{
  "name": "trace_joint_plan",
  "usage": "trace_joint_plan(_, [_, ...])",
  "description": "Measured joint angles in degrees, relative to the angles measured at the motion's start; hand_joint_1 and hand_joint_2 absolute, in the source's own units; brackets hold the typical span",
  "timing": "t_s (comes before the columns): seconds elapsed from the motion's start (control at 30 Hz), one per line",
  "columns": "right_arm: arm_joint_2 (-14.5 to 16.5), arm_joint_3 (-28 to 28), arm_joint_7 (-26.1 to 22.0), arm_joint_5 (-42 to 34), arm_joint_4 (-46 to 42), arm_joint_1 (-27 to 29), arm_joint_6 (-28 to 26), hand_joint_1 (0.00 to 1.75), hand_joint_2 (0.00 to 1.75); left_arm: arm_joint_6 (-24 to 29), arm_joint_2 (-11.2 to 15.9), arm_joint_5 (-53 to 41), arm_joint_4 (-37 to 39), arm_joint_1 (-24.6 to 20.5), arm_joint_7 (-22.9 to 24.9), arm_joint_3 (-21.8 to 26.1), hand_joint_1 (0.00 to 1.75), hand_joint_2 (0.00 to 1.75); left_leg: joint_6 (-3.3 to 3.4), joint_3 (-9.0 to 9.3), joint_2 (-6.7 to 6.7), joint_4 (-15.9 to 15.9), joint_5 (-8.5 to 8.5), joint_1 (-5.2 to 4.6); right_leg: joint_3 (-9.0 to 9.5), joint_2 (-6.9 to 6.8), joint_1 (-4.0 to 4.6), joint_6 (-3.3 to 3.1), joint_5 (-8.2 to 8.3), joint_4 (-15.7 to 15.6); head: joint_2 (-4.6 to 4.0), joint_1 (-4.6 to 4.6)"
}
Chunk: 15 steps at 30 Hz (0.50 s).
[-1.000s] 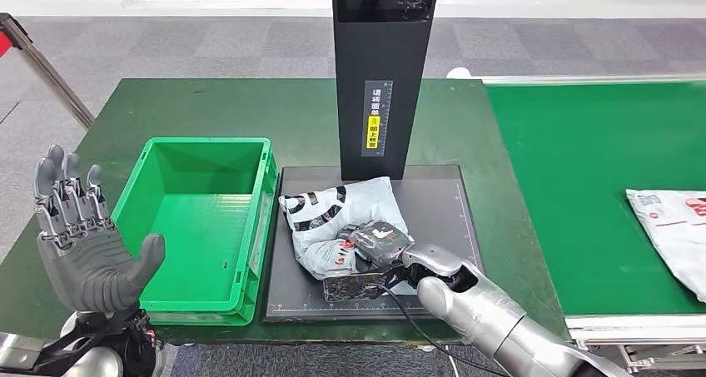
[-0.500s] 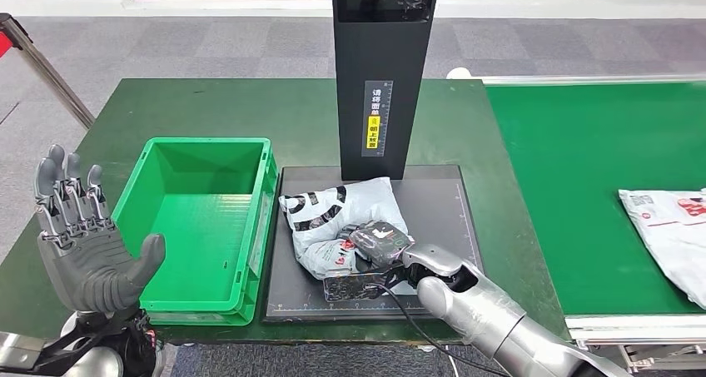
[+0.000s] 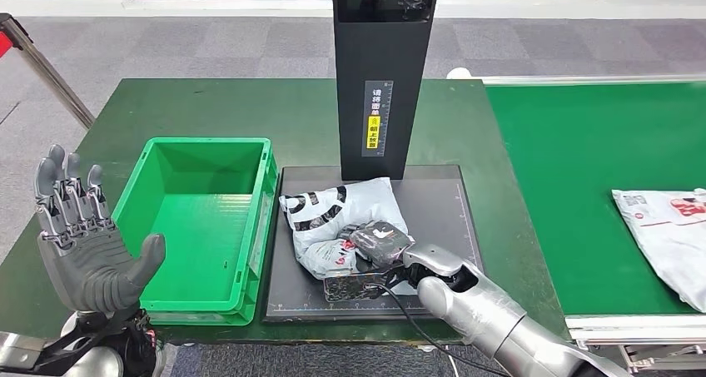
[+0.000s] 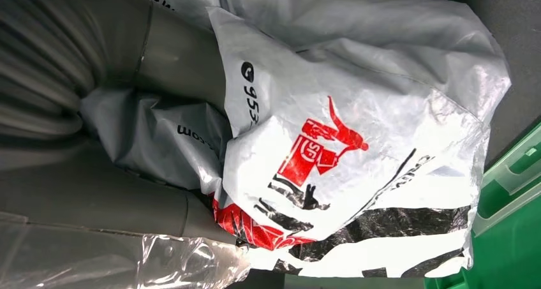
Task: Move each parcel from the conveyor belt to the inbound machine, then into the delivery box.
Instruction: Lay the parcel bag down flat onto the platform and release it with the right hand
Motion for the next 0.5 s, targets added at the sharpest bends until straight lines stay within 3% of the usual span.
trace_joint_plan(0.07, [0.02, -0.09, -1.25, -1.32, -0.28, 0.07, -0.66, 0.00, 1.75, 0.01, -0.01, -0.10, 0.00, 0.02, 0.00, -0.01, 0.00, 1.75, 0.00, 0.01, 0.00, 0.02, 0.01, 0.00, 0.00, 0.00, 0.00, 0.00, 0.03, 0.00, 0.00, 0.00])
trace_joint_plan(0.13, [-0.44, -1.64, -5.69, -8.98, -4.63, 1.25, -2.85, 0.00, 1.75, 0.27, -0.03, -0.63, -0.09, 0.29, -0.01, -0.05, 0.00, 1.75, 0.02, -0.07, -0.05, 0.05, 0.04, 0.00, -0.05, -0.05, -0.01, 0.01, 0.07, 0.02, 0.00, 0.05])
trace_joint_plan(0.2, [-1.06, -6.77, -8.27, -26.32, -12.66, 2.83, -4.76, 0.00, 1.75, 0.77, -0.05, -1.16, -0.26, 0.81, -0.01, -0.21, 0.00, 1.75, 0.04, -0.28, -0.03, 0.08, 0.06, -0.02, -0.27, -0.04, -0.03, 0.00, 0.14, 0.04, 0.00, 0.09])
trace_joint_plan(0.27, [-1.02, -14.07, -6.98, -47.37, -18.93, 3.26, -5.09, 0.00, 1.75, 1.14, -0.08, -1.33, -0.38, 1.08, -0.01, -0.59, 0.00, 1.75, 0.05, -0.40, -0.02, 0.08, 0.06, -0.03, -0.39, -0.02, -0.02, 0.01, 0.18, 0.03, 0.00, 0.06])
trace_joint_plan(0.33, [-0.86, -19.89, -6.54, -62.60, -22.79, 3.39, -5.05, 0.00, 1.75, 1.32, -0.08, -1.40, -0.46, 1.16, -0.02, -0.92, 0.00, 1.75, 0.06, -0.41, -0.13, 0.08, 0.07, -0.01, -0.33, -0.15, 0.00, 0.02, 0.15, 0.01, 0.00, 0.10])
trace_joint_plan(0.4, [-0.85, -23.18, -6.99, -66.36, -25.30, 3.90, -5.00, 0.00, 1.75, 1.38, -0.07, -1.40, -0.52, 1.23, -0.02, -1.04, 0.00, 1.75, 0.06, -0.42, -0.11, 0.09, 0.08, -0.01, -0.33, -0.14, -0.01, 0.02, 0.15, 0.01, 0.00, 0.13])
trace_joint_plan(0.5, [-0.83, -25.72, -7.26, -57.68, -27.68, 4.90, -4.87, 0.00, 1.75, 1.39, -0.08, -1.40, -0.56, 1.22, -0.02, -1.22, 0.00, 1.75, 0.06, -0.43, 0.02, 0.09, 0.07, -0.02, -0.41, 0.01, -0.02, 0.02, 0.17, 0.01, 0.00, 0.11])
